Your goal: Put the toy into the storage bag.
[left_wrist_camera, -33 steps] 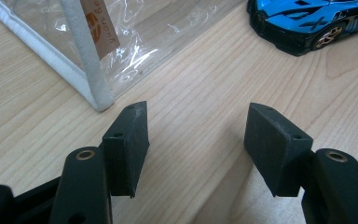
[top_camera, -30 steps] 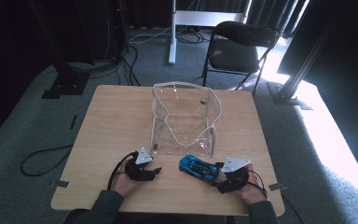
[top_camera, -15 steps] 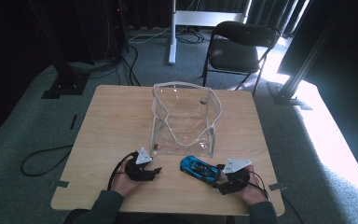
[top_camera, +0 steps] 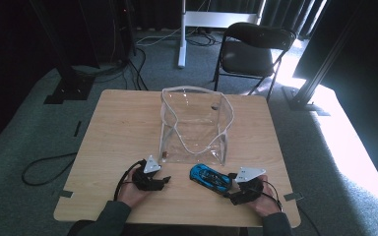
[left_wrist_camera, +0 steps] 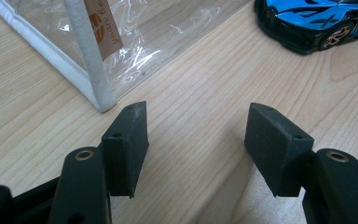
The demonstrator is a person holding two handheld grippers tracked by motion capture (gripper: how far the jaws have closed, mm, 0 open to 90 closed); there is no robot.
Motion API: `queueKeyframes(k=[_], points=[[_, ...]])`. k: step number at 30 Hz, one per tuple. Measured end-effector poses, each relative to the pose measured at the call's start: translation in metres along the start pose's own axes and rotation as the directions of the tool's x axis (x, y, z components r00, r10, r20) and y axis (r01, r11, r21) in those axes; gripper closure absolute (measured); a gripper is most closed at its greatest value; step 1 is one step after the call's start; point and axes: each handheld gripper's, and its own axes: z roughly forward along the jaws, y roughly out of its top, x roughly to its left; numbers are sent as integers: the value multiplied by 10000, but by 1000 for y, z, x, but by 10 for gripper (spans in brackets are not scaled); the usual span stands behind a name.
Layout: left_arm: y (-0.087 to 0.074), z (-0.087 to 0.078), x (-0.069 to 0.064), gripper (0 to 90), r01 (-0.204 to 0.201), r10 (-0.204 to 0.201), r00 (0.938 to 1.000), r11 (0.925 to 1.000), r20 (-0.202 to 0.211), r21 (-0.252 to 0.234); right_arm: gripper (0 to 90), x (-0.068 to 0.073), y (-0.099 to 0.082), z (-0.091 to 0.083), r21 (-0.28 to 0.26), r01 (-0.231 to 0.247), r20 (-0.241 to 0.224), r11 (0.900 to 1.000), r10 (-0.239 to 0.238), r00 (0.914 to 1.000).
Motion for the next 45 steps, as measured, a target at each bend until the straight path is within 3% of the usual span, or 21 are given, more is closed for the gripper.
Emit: queueKeyframes(k=[22,25,33,45], points=[[0,0,-1,394,21,-21,10000,10000,-22,3,183,8,3,12,62,212,498,9998,-215,9985],[0,0,-1,392,12,-12,10000,10000,-27,15,222,9,4,14,159,284,692,9995,-295,9972],[0,0,-1,390,17,-17,10000,10000,-31,14,229,2,0,11,-188,-244,136,9995,246,9996],[0,0,-1,390,17,-17,10000,10000,-31,14,238,6,1,11,2,148,377,9999,-148,9992]])
